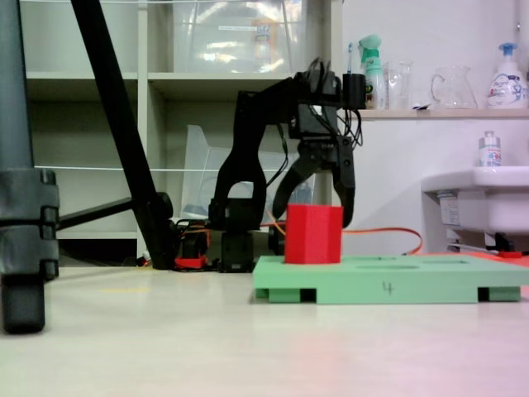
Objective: Put the octagonal pillar block into the corresponding hole
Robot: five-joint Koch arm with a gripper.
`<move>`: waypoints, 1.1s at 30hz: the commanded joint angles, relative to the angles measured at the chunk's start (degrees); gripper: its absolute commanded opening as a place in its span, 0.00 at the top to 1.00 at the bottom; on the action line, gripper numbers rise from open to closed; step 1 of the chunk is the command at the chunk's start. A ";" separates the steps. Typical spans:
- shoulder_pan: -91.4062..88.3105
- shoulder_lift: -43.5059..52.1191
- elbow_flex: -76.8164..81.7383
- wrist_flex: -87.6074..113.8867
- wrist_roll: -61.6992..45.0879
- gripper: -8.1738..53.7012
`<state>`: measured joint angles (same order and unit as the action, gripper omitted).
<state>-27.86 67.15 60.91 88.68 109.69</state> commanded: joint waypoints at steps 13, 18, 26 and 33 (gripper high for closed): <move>-2.02 -0.88 6.94 -7.73 2.81 0.15; -2.20 3.08 6.94 -7.73 2.55 0.03; -2.99 24.43 11.25 -7.29 -7.21 0.03; 4.83 43.68 16.79 -11.43 -52.91 0.04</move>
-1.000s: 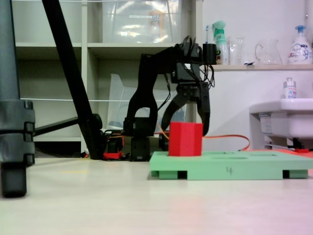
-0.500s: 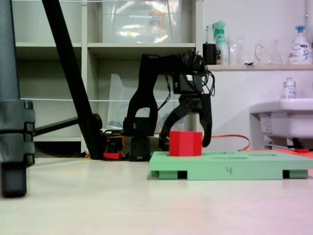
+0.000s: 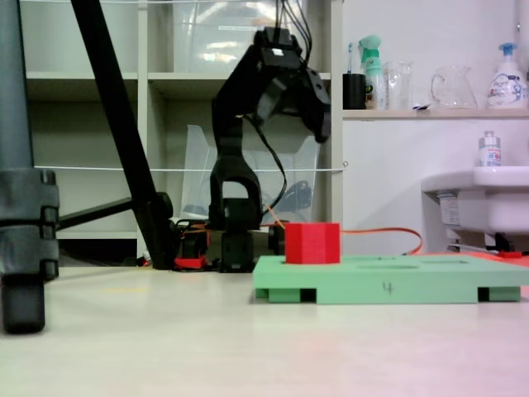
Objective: Put the octagonal pillar block into the corresponding hole
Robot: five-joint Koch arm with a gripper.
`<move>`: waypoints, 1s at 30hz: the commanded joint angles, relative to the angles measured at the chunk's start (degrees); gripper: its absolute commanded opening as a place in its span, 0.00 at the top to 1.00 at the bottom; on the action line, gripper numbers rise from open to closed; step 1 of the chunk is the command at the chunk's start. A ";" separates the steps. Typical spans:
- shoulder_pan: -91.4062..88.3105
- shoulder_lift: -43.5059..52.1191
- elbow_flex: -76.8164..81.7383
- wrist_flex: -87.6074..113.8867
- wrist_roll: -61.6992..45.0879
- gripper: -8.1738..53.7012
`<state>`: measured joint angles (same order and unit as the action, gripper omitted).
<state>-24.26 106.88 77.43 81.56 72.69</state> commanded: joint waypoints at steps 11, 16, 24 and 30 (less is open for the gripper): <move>22.32 26.19 66.80 -69.43 -63.72 0.19; 23.47 25.66 96.24 -100.02 -65.21 0.26; 21.88 25.66 102.39 -82.88 -68.82 0.27; 21.45 25.66 102.39 -82.53 -69.26 0.32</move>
